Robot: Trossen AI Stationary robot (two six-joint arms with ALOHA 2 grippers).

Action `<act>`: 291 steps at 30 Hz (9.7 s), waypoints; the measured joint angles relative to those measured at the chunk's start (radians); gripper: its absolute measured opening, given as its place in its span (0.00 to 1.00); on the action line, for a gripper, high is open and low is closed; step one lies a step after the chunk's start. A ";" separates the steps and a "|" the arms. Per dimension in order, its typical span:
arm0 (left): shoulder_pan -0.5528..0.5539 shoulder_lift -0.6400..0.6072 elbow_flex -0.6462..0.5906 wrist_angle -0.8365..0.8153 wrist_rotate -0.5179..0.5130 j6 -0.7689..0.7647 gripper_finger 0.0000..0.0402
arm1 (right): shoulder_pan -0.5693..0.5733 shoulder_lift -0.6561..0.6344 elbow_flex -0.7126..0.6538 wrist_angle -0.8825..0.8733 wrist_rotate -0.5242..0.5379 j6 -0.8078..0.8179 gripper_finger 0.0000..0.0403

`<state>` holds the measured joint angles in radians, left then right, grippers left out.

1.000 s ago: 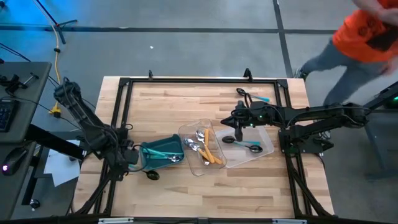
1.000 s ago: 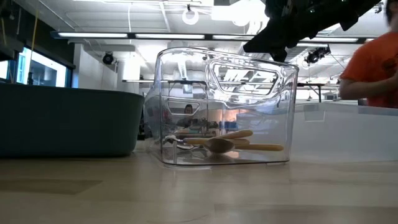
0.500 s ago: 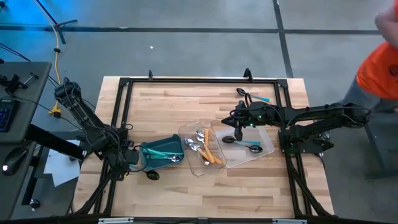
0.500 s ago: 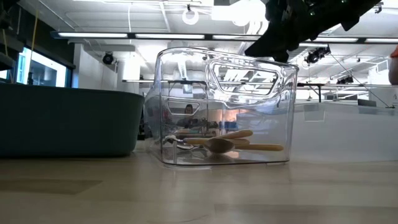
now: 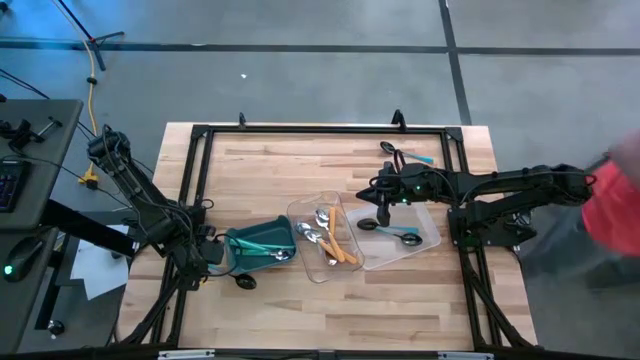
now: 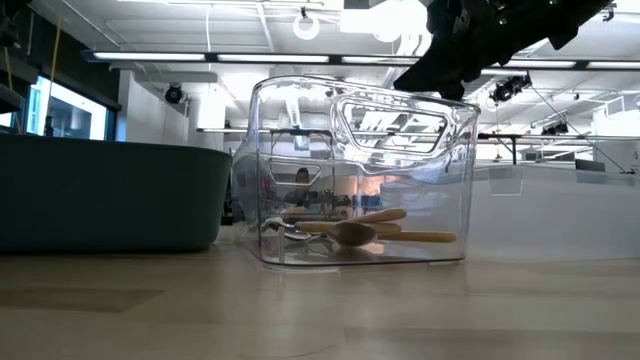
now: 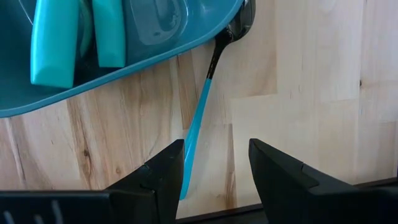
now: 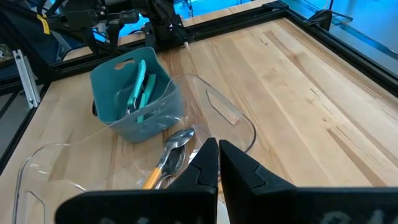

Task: Sort silverware by color (type)
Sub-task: Put the blue spoon into the white bin

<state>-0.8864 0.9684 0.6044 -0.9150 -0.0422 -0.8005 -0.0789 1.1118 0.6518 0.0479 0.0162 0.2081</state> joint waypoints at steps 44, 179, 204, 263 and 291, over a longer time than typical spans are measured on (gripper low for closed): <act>-0.071 0.251 -0.138 0.239 -0.064 -0.172 0.40 | 0.000 0.000 0.000 -0.007 -0.001 0.016 0.00; 0.817 0.146 -0.153 1.639 -0.185 0.490 0.01 | 0.002 0.033 0.000 0.272 -0.065 0.059 0.00; 0.857 0.352 -0.054 1.733 -0.143 0.534 0.01 | 0.026 0.393 0.303 0.440 0.006 0.124 0.61; 0.941 -0.055 -0.071 1.205 -0.154 0.590 0.33 | -0.041 0.080 0.348 -0.251 0.018 -0.042 0.00; 0.910 -0.396 -0.234 1.227 -0.151 0.533 0.01 | -0.036 -0.100 0.348 -0.433 0.030 0.017 0.00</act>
<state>0.0238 0.5728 0.3706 0.3121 -0.1927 -0.2676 -0.1152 1.0122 0.9994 -0.3850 0.0462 0.2250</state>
